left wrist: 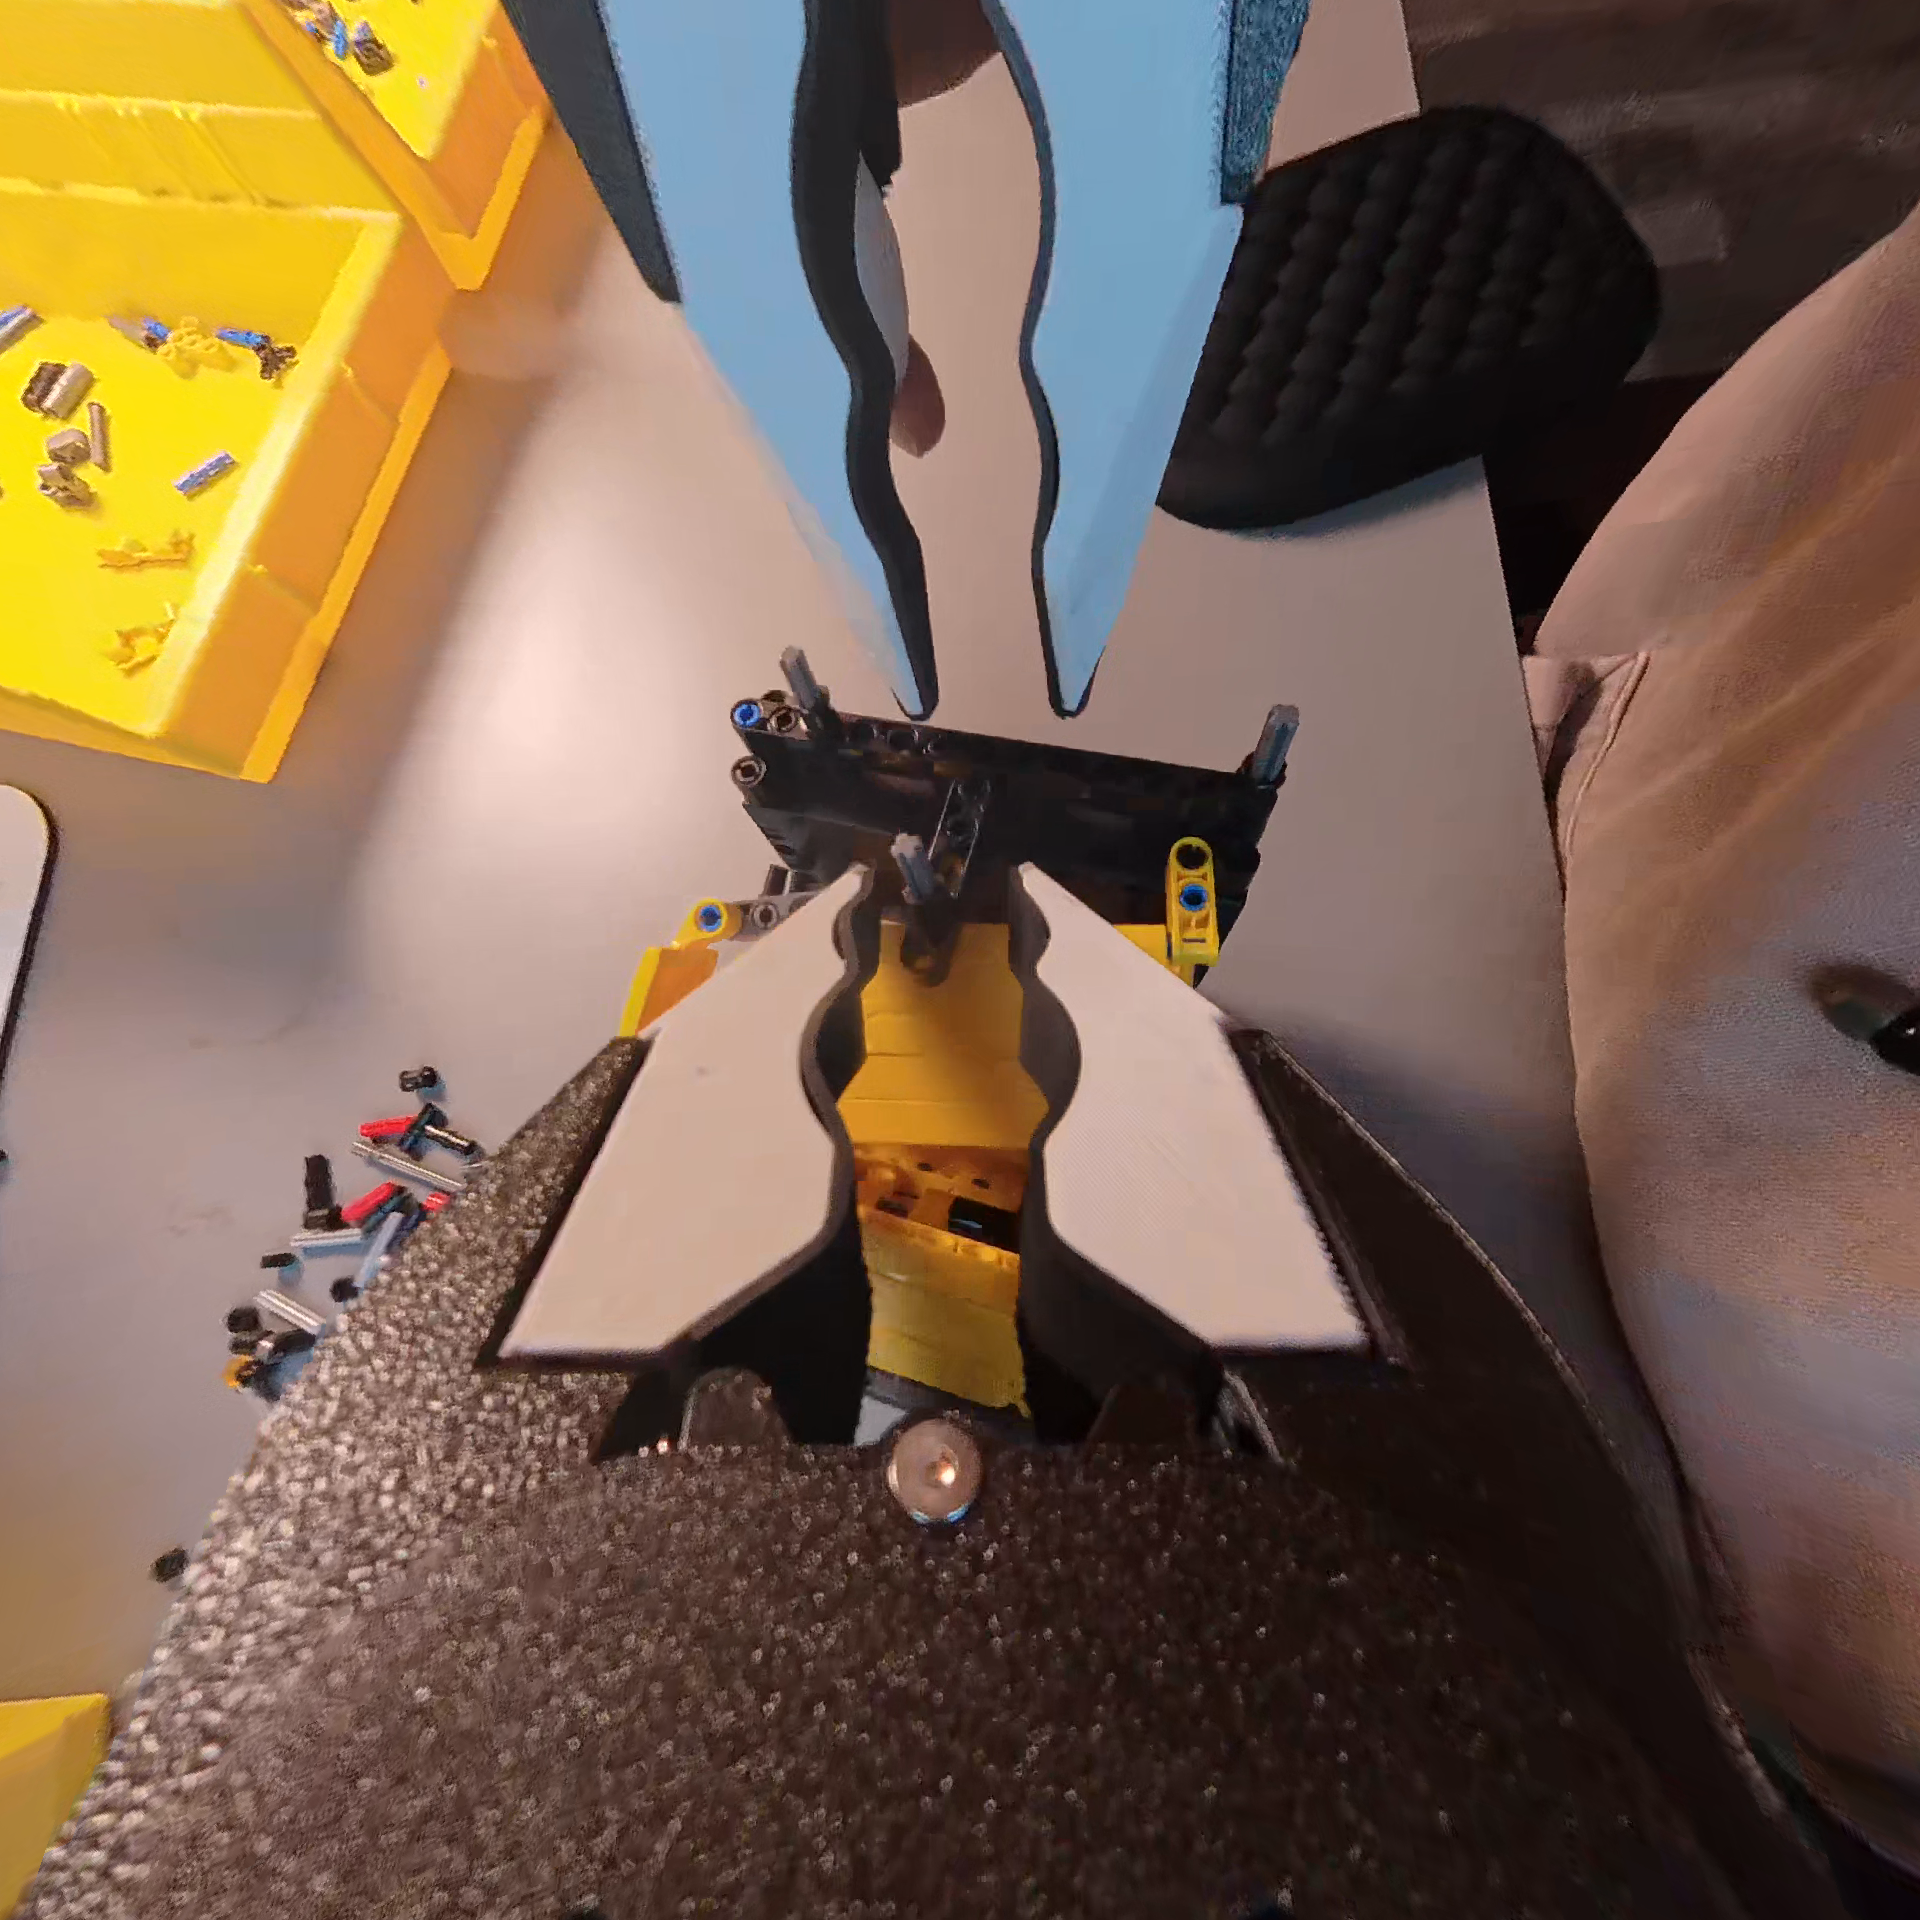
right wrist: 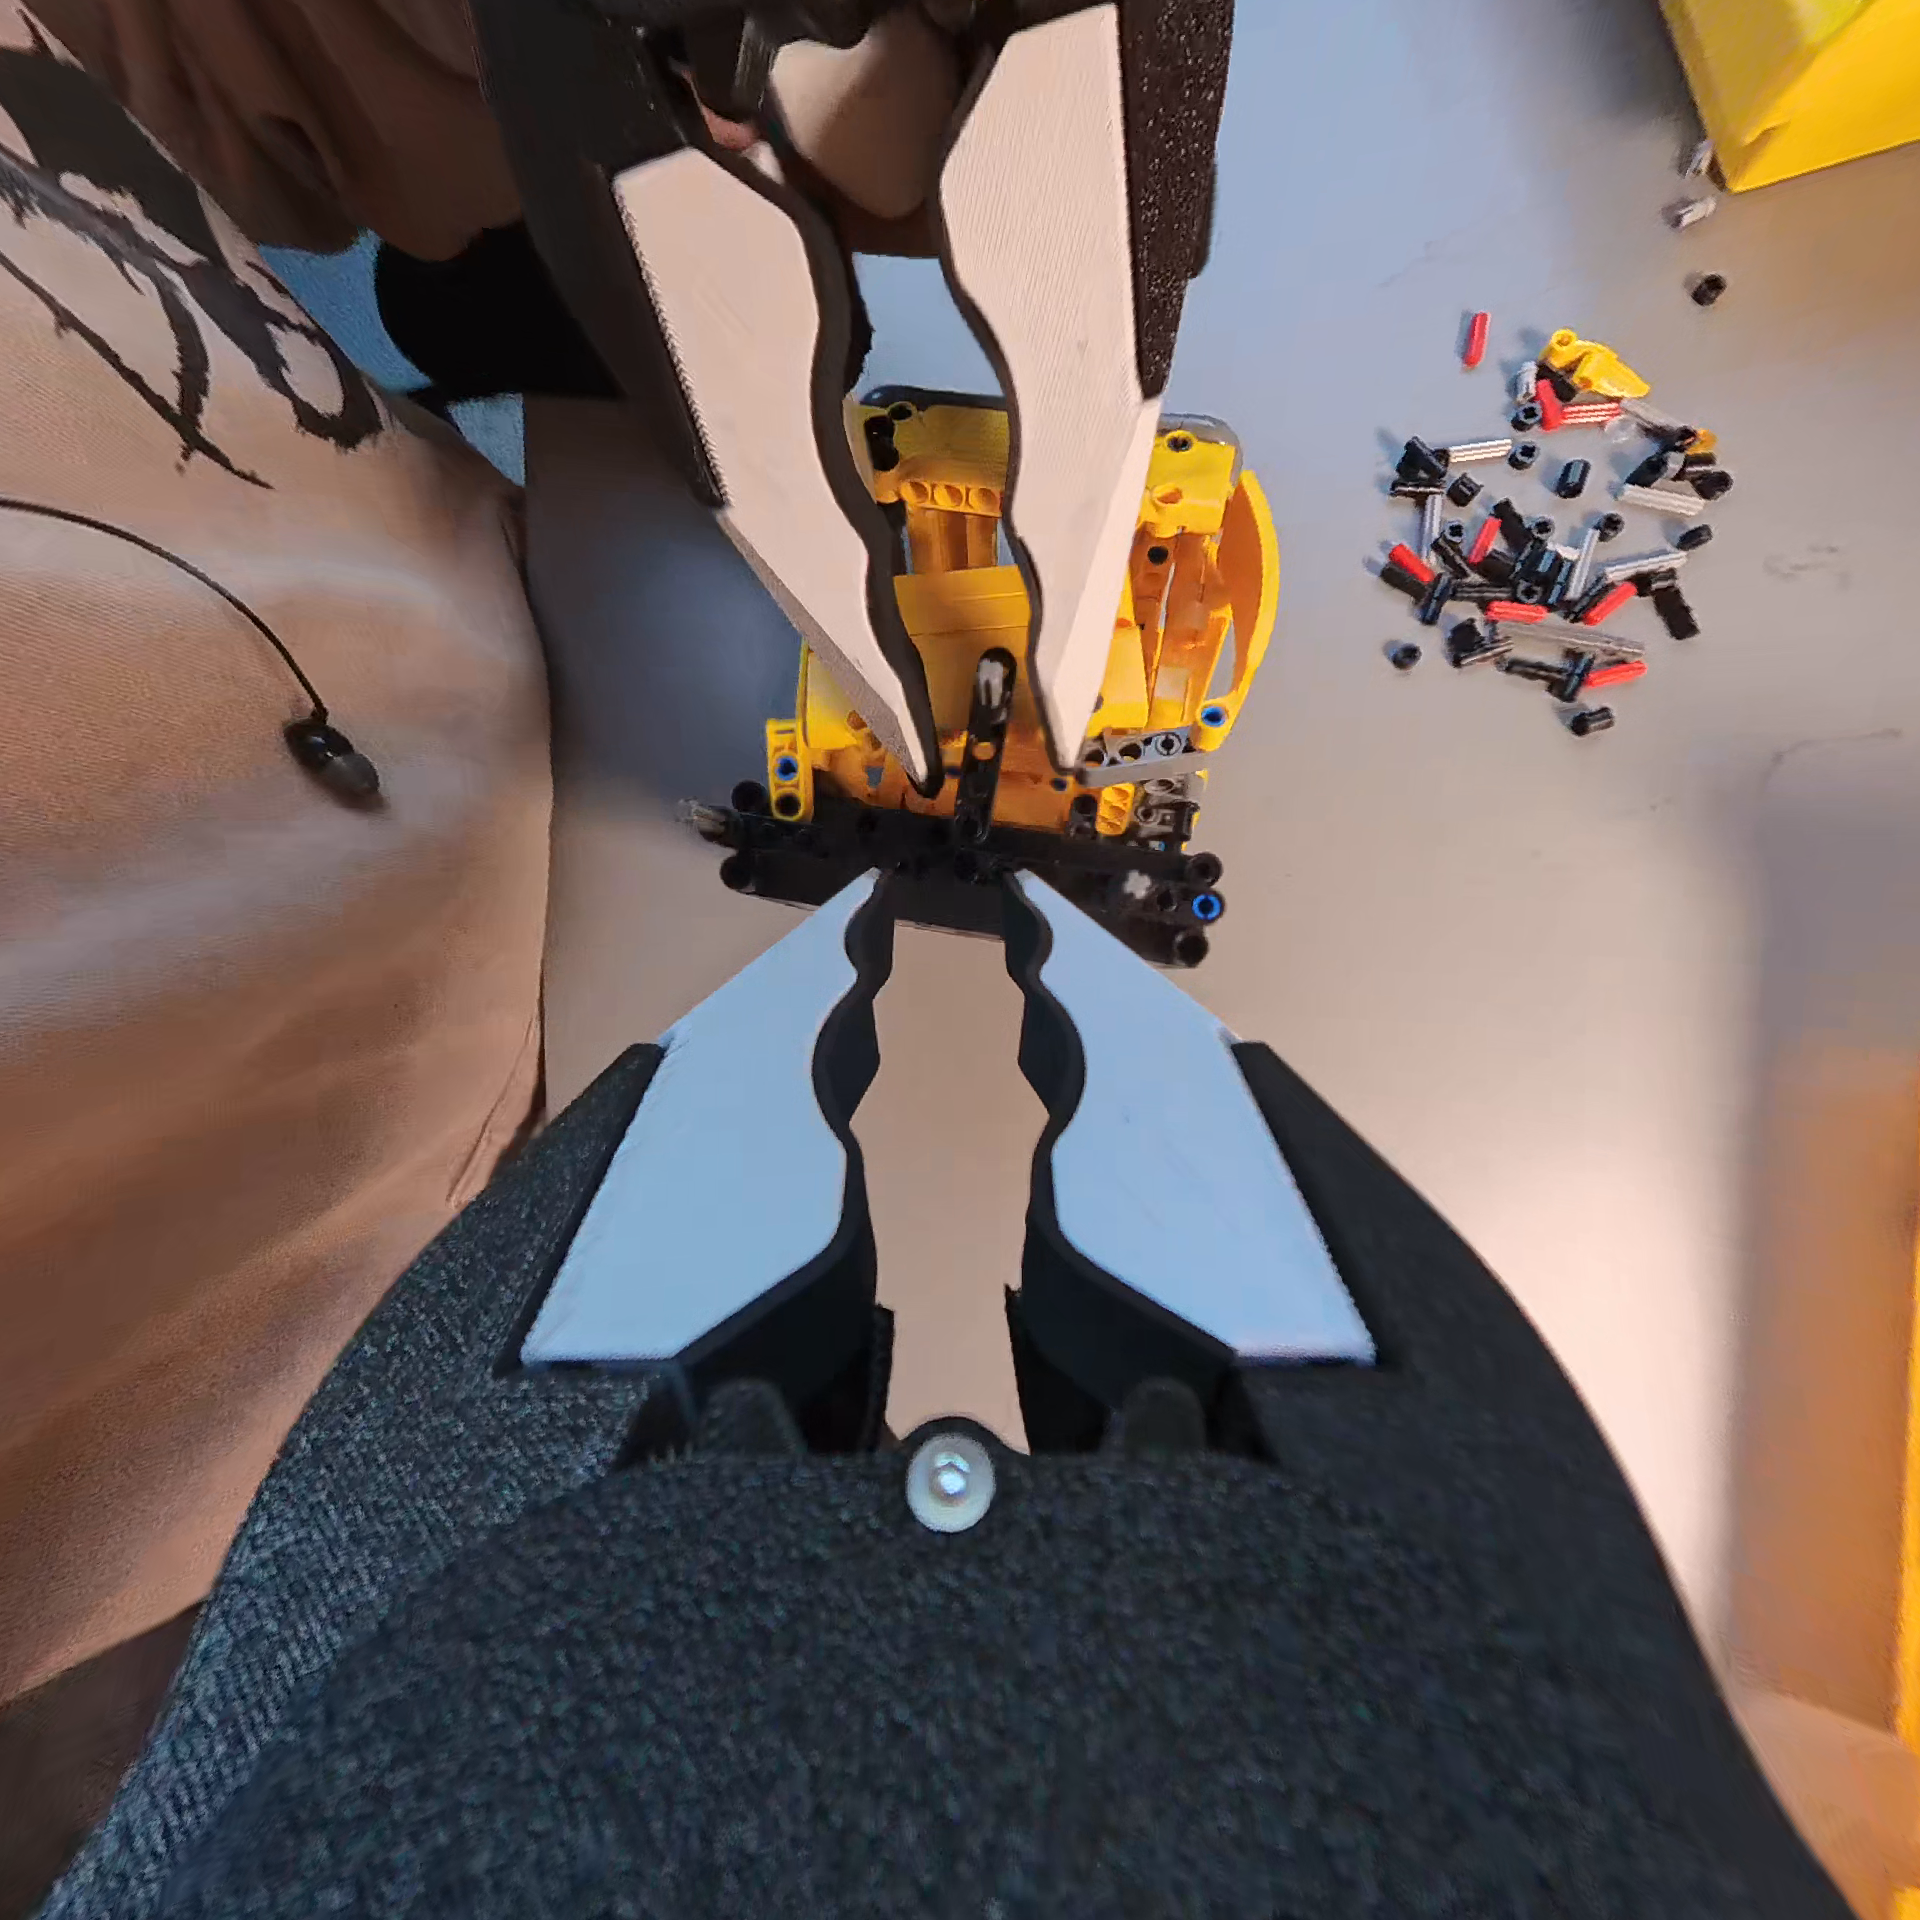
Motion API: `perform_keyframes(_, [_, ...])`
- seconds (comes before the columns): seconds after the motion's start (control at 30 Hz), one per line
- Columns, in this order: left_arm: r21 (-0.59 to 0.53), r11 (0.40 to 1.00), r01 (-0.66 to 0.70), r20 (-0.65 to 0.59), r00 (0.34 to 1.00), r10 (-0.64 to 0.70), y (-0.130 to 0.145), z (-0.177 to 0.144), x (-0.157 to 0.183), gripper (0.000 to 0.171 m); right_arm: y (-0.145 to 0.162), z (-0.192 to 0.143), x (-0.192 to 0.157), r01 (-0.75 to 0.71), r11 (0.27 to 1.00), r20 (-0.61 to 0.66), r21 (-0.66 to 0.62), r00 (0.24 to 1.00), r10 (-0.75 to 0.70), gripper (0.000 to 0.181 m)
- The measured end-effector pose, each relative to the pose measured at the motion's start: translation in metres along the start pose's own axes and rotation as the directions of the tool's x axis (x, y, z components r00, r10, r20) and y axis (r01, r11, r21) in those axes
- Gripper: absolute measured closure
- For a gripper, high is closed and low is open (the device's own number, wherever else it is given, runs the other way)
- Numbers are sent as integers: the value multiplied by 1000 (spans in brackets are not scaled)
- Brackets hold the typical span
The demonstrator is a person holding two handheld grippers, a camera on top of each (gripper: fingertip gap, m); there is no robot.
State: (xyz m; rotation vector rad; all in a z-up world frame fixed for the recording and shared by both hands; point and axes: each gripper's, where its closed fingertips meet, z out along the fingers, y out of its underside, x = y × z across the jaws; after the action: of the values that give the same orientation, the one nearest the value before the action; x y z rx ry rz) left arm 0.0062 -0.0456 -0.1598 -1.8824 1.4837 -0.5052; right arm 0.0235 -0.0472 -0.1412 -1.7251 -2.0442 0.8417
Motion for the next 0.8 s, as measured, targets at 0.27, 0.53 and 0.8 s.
perform_keyframes(0.27, [-187, 963, -193, -158, 974, 165, -6, 7, 7, 154, 5, 3, -1, -25, 991, -12, 135, 1000, 27, 160])
perform_keyframes(0.53, [-301, 937, -178, -244, 964, 104, -3, 10, 7, 165, 6, 2, 3, 103, 989, -105, 103, 990, -93, 161])
perform_keyframes(0.8, [-279, 945, -171, -272, 958, 93, -4, 10, 12, 166, 4, 10, -1, 554, 832, -171, -30, 817, -551, 144])
